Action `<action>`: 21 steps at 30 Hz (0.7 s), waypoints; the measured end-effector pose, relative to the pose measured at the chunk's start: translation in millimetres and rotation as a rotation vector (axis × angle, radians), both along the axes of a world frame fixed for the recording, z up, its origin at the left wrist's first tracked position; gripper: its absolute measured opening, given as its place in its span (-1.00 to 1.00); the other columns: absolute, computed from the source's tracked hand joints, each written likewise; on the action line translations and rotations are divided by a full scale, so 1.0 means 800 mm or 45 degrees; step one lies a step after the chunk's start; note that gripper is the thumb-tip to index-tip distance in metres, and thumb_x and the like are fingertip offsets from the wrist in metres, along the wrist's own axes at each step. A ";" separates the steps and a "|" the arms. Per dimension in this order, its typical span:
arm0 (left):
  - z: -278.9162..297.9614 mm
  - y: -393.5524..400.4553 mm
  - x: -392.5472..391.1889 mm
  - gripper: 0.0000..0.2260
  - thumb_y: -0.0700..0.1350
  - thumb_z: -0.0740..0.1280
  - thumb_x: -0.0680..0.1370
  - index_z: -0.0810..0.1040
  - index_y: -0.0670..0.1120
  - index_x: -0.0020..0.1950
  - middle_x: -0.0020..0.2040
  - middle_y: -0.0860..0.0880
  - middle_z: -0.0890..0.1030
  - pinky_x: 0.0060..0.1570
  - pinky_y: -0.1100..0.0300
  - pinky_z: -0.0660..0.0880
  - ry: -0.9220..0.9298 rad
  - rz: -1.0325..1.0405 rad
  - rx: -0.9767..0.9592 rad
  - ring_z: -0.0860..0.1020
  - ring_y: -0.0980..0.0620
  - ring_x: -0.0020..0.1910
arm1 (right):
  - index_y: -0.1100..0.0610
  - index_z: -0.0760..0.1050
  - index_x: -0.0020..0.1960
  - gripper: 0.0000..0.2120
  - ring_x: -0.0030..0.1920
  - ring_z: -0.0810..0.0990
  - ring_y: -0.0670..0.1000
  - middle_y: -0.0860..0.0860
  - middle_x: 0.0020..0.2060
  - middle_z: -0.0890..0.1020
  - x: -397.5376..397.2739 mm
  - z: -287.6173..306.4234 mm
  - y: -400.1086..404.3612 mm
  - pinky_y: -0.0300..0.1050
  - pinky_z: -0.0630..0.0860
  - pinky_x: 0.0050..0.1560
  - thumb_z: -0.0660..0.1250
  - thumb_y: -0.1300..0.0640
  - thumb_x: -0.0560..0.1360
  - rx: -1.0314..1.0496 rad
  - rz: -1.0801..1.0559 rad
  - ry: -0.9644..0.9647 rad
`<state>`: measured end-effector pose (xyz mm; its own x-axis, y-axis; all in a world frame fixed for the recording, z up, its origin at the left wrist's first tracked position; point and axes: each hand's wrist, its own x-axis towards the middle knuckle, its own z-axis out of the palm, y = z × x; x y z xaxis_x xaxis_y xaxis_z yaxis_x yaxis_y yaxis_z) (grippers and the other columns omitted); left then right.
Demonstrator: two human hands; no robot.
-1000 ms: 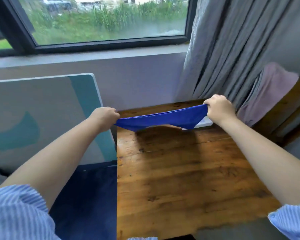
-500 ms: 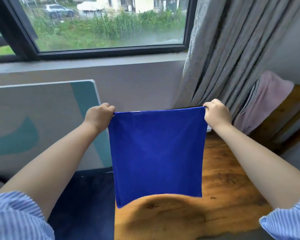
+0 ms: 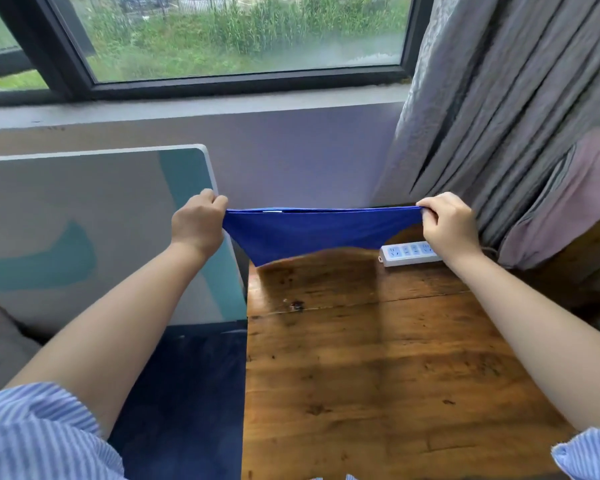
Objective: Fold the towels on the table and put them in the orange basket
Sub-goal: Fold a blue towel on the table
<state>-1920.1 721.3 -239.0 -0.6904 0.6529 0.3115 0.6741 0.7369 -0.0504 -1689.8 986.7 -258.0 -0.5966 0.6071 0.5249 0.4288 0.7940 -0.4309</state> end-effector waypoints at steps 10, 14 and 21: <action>-0.145 -0.044 0.105 -0.83 -0.14 0.19 0.51 0.45 -0.18 0.05 0.06 -0.11 0.53 -0.12 0.08 0.41 -0.490 -0.510 -0.974 0.48 -0.11 0.09 | 0.26 0.59 0.04 -0.76 0.11 0.45 0.17 0.16 0.02 0.59 0.126 -0.153 -0.037 -0.04 0.43 0.07 0.22 0.35 0.45 -0.098 0.236 -1.022; -0.199 -0.059 0.154 -0.88 -0.24 0.17 0.52 0.43 -0.17 0.03 -0.07 -0.12 0.50 -0.18 0.06 0.37 -0.663 -0.563 -1.246 0.43 -0.09 -0.10 | 0.12 0.52 0.12 -0.72 0.18 0.39 0.06 0.04 0.09 0.51 0.172 -0.205 -0.072 -0.13 0.40 0.08 0.17 0.25 0.47 -0.083 0.287 -1.388; -0.260 -0.091 0.207 -0.73 -0.30 0.12 0.55 0.37 -0.15 0.23 -0.03 -0.13 0.47 -0.25 0.14 0.30 -0.664 -0.664 -1.557 0.33 -0.06 -0.15 | 0.16 0.55 0.12 -0.69 0.19 0.39 0.04 0.07 0.08 0.51 0.220 -0.252 -0.115 -0.15 0.36 0.02 0.14 0.28 0.47 -0.021 0.378 -1.586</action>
